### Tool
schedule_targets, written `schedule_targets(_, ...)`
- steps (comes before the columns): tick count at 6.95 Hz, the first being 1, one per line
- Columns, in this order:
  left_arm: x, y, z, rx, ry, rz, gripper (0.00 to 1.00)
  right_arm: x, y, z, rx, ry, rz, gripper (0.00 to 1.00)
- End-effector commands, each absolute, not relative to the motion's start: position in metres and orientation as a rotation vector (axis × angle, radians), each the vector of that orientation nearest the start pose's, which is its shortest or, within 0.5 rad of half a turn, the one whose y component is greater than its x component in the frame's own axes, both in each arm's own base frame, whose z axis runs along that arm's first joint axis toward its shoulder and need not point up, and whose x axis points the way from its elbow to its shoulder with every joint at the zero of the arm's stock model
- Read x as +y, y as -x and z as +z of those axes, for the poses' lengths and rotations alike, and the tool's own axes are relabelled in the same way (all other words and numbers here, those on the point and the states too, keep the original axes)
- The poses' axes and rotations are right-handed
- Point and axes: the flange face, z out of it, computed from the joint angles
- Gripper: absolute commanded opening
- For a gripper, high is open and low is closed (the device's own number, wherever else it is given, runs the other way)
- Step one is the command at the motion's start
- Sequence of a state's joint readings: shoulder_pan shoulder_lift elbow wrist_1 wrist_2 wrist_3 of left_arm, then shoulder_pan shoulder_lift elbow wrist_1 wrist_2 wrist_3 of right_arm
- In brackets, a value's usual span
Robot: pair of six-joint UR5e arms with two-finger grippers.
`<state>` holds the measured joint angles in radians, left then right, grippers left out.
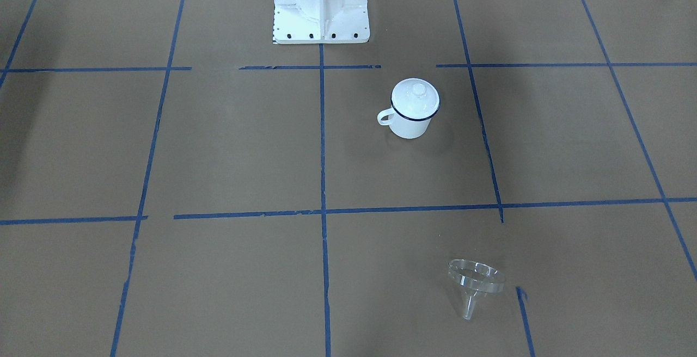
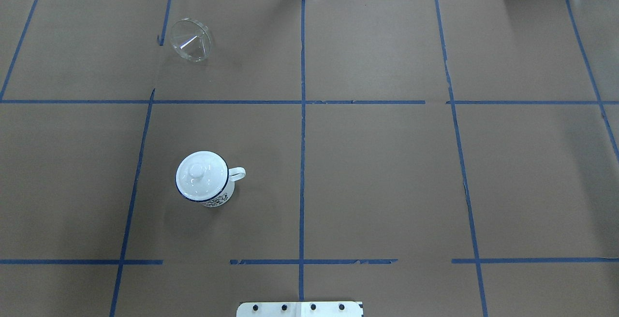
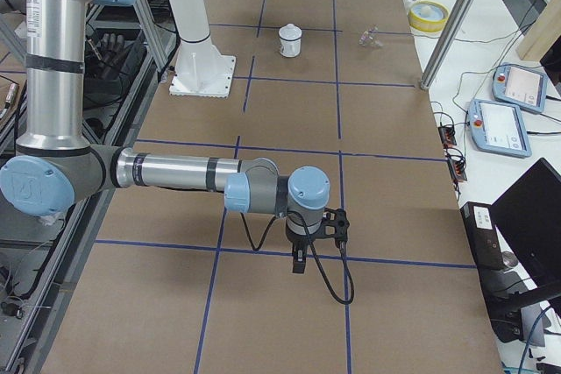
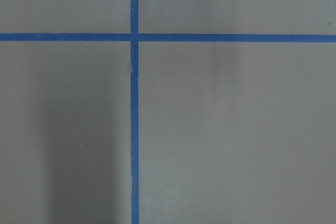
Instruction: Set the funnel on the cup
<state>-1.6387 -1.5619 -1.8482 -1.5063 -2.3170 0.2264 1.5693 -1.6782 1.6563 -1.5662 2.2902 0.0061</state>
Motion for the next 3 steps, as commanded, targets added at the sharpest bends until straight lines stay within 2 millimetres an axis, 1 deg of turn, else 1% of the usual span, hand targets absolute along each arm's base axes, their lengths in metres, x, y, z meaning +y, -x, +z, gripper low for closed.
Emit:
schedule_targets(1,-0.521,0.091,0.481,0.687,-0.484,0.267,1.0,-0.445,-0.067,0.67,-0.719,0.019,0.01,1.0)
schedule_targets(2,-0.522,0.086,0.464,0.748,-0.533,0.129,1.0,-0.445,-0.067,0.671,-0.719,0.02,0.011,1.0)
schedule_targets(3,-0.516,0.06,0.463,0.856,-0.508,0.06,1.0,-0.445,-0.067,0.67,-0.719,0.019,0.01,1.0)
